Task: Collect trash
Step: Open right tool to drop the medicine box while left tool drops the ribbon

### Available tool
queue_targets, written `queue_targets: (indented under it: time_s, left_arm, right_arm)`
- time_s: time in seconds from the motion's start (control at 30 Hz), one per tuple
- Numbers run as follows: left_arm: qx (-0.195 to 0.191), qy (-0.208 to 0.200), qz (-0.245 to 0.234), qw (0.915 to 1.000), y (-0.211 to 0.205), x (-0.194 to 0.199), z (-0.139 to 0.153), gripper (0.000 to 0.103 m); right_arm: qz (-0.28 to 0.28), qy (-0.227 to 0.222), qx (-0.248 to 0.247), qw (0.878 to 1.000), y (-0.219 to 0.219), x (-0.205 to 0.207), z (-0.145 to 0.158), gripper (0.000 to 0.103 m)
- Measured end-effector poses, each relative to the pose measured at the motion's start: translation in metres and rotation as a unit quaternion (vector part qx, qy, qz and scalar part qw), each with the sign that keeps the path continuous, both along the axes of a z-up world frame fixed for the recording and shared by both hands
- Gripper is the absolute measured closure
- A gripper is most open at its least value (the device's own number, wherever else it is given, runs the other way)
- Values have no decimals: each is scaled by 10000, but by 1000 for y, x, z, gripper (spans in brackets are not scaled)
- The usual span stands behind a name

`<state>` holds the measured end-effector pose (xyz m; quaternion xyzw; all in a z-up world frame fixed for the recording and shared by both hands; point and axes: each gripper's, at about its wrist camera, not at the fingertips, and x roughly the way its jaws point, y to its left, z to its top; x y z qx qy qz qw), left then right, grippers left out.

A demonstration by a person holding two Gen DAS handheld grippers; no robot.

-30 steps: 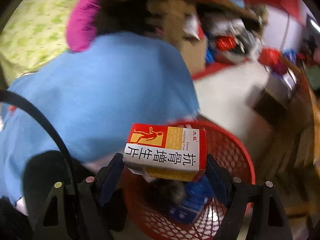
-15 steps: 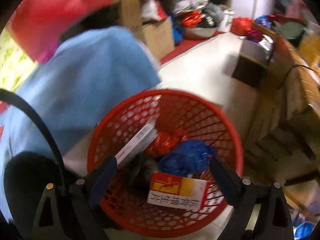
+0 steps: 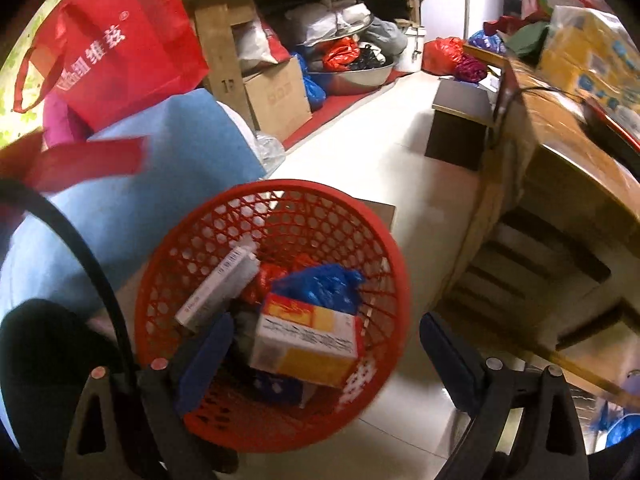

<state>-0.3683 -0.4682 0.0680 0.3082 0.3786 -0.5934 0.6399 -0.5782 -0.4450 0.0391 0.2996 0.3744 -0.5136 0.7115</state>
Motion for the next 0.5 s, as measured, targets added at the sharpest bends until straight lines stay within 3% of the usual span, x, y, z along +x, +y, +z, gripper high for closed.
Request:
queue_targets:
  time_s: [0.3,0.37,0.43,0.5]
  left_arm:
    - [689,200,-310,9969,-56,-23,-45,69]
    - [796,308,-360,9957,-63,-24,-53,58]
    - [780,408,-271,9958,-61,-21,-52,33]
    - [651,464,-149,9967,-55,-13,-46,32]
  right_arm:
    - [13,114,-39,9999,4,-12,-2,7]
    - [26,130,-67,9999,5,-12,-1,7]
    - [43,149,-116,9998,5,-12,1,7]
    - [72,157,-152,9997,5,-11,2,7]
